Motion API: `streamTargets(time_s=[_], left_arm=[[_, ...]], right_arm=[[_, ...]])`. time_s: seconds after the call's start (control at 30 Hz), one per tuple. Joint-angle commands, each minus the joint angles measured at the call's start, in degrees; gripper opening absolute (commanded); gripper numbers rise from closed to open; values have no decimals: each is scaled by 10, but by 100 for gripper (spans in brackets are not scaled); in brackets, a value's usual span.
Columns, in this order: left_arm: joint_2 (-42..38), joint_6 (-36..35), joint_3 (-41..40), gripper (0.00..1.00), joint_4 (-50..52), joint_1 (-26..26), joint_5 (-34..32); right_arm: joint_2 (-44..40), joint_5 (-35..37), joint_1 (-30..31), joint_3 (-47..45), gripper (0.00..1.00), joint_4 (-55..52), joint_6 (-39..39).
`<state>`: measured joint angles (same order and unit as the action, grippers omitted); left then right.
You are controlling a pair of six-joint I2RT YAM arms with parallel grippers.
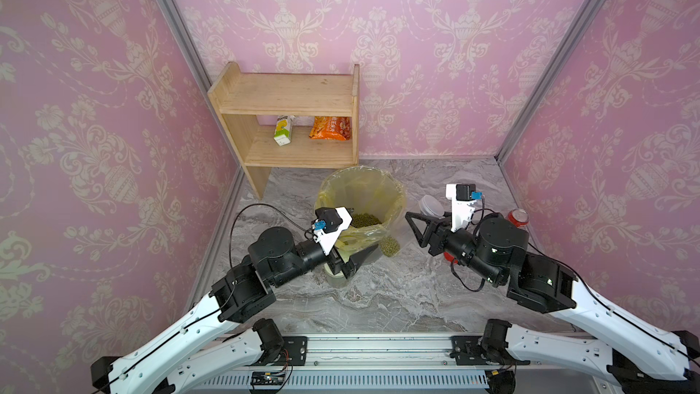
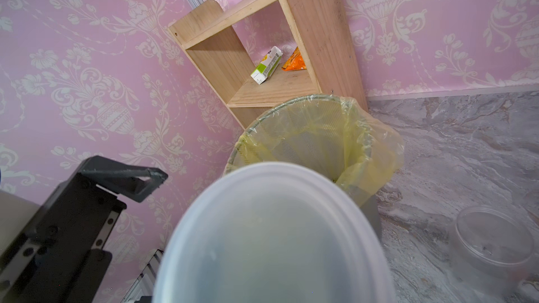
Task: Empty moldy mung beans from jars
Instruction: Pick up the jar from the center of the board.
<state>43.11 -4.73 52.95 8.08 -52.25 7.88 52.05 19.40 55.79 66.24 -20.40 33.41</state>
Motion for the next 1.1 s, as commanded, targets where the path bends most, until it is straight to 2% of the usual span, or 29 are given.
streamTargets(time_s=[0.0, 0.27, 0.4, 0.73, 0.93, 1.07], left_arm=[[-12, -29, -7, 99, -67, 6, 31], [8, -29, -24, 99, -127, 10, -2], [31, -29, -17, 99, -139, 27, 25], [79, 20, 21, 99, -156, 98, 96], [102, 36, 19, 95, -187, 122, 127], [112, 34, 15, 95, -214, 125, 135]], right_arm=[[31, -49, -36, 62, 46, -15, 34], [104, -137, -115, 112, 45, 11, 93], [120, -166, -135, 120, 44, 38, 122], [133, -209, -152, 138, 44, 88, 161], [126, -237, -164, 89, 43, 176, 224], [131, -243, -164, 80, 43, 190, 236]])
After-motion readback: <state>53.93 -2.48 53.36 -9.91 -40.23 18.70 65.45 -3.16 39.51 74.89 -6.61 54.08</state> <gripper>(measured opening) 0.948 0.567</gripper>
